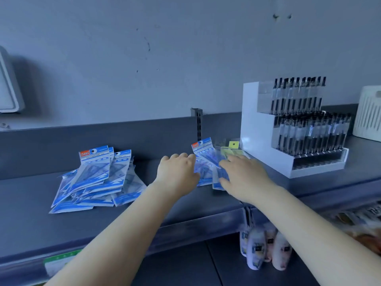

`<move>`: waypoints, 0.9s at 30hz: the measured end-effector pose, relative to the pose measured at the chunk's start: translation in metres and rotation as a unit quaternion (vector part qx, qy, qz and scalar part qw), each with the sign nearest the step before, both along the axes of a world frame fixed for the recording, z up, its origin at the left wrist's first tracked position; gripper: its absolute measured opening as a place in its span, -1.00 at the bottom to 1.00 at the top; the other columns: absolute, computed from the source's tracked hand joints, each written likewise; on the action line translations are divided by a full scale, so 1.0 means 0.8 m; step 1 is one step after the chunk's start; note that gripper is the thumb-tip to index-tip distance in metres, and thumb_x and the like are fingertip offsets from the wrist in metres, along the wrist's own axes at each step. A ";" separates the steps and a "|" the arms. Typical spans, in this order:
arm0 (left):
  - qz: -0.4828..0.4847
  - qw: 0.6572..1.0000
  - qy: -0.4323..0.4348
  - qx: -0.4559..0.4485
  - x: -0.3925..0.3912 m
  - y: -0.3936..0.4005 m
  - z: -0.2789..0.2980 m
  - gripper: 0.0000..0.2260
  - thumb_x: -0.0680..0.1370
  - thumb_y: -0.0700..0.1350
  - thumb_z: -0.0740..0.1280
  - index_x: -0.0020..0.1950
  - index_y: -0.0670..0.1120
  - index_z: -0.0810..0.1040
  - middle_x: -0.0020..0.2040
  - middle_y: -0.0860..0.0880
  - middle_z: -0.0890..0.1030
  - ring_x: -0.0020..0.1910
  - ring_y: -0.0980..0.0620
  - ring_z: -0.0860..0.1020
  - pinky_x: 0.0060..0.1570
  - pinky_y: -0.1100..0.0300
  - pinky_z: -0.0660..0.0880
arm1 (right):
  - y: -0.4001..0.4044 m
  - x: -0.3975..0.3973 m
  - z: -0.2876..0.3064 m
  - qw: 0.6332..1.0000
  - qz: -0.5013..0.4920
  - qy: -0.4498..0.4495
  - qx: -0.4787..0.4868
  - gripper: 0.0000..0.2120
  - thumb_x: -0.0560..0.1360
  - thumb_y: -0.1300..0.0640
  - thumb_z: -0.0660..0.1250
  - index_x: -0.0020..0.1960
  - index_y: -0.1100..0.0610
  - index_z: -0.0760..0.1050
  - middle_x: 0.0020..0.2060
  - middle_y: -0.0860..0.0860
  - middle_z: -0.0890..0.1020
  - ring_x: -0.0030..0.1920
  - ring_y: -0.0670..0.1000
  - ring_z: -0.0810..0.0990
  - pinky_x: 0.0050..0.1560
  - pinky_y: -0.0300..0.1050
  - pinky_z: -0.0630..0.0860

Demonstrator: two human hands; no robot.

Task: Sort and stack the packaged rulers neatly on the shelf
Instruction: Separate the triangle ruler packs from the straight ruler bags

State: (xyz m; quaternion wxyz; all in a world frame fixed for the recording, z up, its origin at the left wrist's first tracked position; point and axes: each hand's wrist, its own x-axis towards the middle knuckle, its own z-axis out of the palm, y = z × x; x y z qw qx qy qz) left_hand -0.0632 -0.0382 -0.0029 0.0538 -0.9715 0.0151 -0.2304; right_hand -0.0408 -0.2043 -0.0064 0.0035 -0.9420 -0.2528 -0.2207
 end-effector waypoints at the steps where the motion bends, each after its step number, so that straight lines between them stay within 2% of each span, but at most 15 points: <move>1: -0.002 1.000 0.006 -0.002 0.006 -0.010 -0.001 -0.72 0.57 0.04 0.14 0.19 -0.08 0.41 0.13 -0.01 0.51 0.14 -0.07 0.47 0.07 0.12 0.31 | -0.013 0.006 -0.001 1.000 -0.006 0.016 0.007 -0.68 0.56 -0.04 0.11 0.25 0.06 0.37 0.17 0.00 0.46 0.23 0.07 0.40 0.08 -0.06 0.36; 6: -0.010 0.999 0.039 -0.017 0.043 -0.045 0.001 -0.69 0.58 0.04 0.15 0.24 -0.07 0.40 0.19 0.00 0.51 0.17 -0.07 0.46 0.08 0.13 0.31 | -0.061 0.033 -0.004 0.989 -0.029 0.112 0.094 -0.71 0.56 -0.06 0.16 0.20 0.06 0.42 0.14 -0.03 0.50 0.11 0.04 0.48 -0.03 -0.11 0.42; 10: -0.001 0.994 0.098 -0.057 0.074 -0.057 0.004 -0.71 0.58 0.04 0.16 0.24 -0.06 0.40 0.20 -0.02 0.52 0.14 -0.08 0.48 0.05 0.14 0.33 | -0.071 0.062 -0.002 0.964 -0.050 0.187 0.182 -0.66 0.53 -0.08 0.23 0.19 0.11 0.46 0.11 0.00 0.54 0.09 0.05 0.52 0.11 -0.06 0.48; 12: 0.006 0.989 0.121 -0.081 0.089 -0.060 0.007 -0.72 0.57 0.03 0.17 0.23 -0.04 0.41 0.19 -0.02 0.53 0.14 -0.08 0.49 0.04 0.14 0.36 | -0.065 0.077 0.001 0.956 -0.063 0.199 0.205 -0.60 0.52 -0.08 0.25 0.17 0.21 0.49 0.11 0.08 0.58 0.10 0.11 0.54 0.13 0.00 0.50; 14: 0.009 0.986 0.133 -0.104 0.104 -0.062 0.009 -0.72 0.58 0.03 0.16 0.23 -0.03 0.42 0.17 -0.01 0.54 0.12 -0.07 0.50 0.02 0.15 0.37 | -0.055 0.093 0.002 0.953 -0.072 0.209 0.205 -0.56 0.48 -0.13 0.28 0.05 0.26 0.53 -0.02 0.12 0.60 0.00 0.12 0.57 0.01 0.00 0.53; 15: 0.009 0.984 0.136 -0.115 0.112 -0.062 0.009 -0.73 0.58 0.03 0.16 0.23 -0.03 0.42 0.16 -0.01 0.54 0.11 -0.07 0.51 0.01 0.15 0.38 | -0.050 0.101 0.003 0.953 -0.078 0.215 0.197 -0.59 0.45 -0.19 0.29 -0.11 0.20 0.51 -0.18 0.06 0.56 -0.14 0.07 0.55 -0.17 -0.06 0.49; 16: 0.010 0.982 0.138 -0.128 0.118 -0.061 0.007 -0.73 0.57 0.03 0.17 0.23 -0.02 0.42 0.16 0.00 0.55 0.10 -0.07 0.51 0.01 0.14 0.39 | -0.044 0.106 0.004 0.952 -0.092 0.221 0.190 -0.59 0.41 -0.25 0.31 -0.27 0.11 0.41 -0.31 0.01 0.47 -0.28 0.02 0.47 -0.34 -0.11 0.38; 17: 0.010 0.979 0.140 -0.147 0.123 -0.059 0.004 -0.73 0.57 0.03 0.17 0.22 -0.02 0.43 0.15 -0.01 0.55 0.09 -0.06 0.51 0.02 0.14 0.40 | -0.038 0.113 0.004 0.951 -0.101 0.226 0.186 -0.54 0.36 -0.30 0.33 -0.34 0.07 0.30 -0.38 -0.03 0.39 -0.33 0.00 0.40 -0.41 -0.14 0.28; 19: 0.008 0.971 0.140 -0.193 0.131 -0.057 -0.004 -0.74 0.56 0.05 0.17 0.19 -0.03 0.44 0.12 -0.01 0.55 0.02 -0.05 0.52 0.01 0.14 0.43 | -0.032 0.125 0.002 0.947 -0.110 0.236 0.188 -0.50 0.28 -0.33 0.37 -0.37 0.05 0.25 -0.42 -0.05 0.35 -0.33 0.01 0.40 -0.44 -0.16 0.22; 22: 0.004 0.970 0.127 -0.207 0.141 -0.055 -0.016 -0.70 0.56 0.10 0.18 0.14 -0.07 0.48 0.07 0.00 0.55 -0.06 -0.03 0.50 -0.05 0.15 0.41 | -0.036 0.137 -0.001 0.930 -0.114 0.252 0.243 -0.55 0.33 -0.13 0.45 -0.42 0.10 0.26 -0.44 -0.01 0.36 -0.42 -0.01 0.36 -0.46 -0.15 0.18; 24: 0.008 0.964 0.125 -0.234 0.148 -0.056 -0.022 -0.65 0.55 0.16 0.20 0.10 -0.09 0.50 0.02 -0.01 0.55 -0.01 -0.03 0.52 -0.04 0.13 0.42 | -0.043 0.141 -0.005 0.915 -0.107 0.244 0.302 -0.78 0.37 0.06 0.44 -0.32 0.12 0.45 -0.31 0.03 0.50 -0.27 0.07 0.51 -0.34 -0.13 0.37; 25: 0.014 0.962 0.125 -0.244 0.151 -0.058 -0.024 -0.62 0.53 0.20 0.21 0.08 -0.10 0.51 0.00 -0.03 0.56 0.00 -0.04 0.54 -0.04 0.12 0.43 | -0.046 0.142 -0.006 0.911 -0.106 0.231 0.324 -0.90 0.40 0.13 0.41 -0.17 0.16 0.55 -0.21 0.05 0.54 -0.13 0.12 0.56 -0.20 -0.10 0.46; 27: 0.029 0.962 0.124 -0.241 0.154 -0.061 -0.027 -0.56 0.49 0.27 0.22 0.01 -0.11 0.52 -0.06 -0.03 0.58 -0.02 -0.05 0.55 -0.05 0.11 0.44 | -0.050 0.144 -0.009 0.905 -0.111 0.201 0.357 -0.80 0.46 0.17 0.34 0.06 0.21 0.54 -0.02 0.09 0.60 0.05 0.15 0.55 -0.03 -0.10 0.47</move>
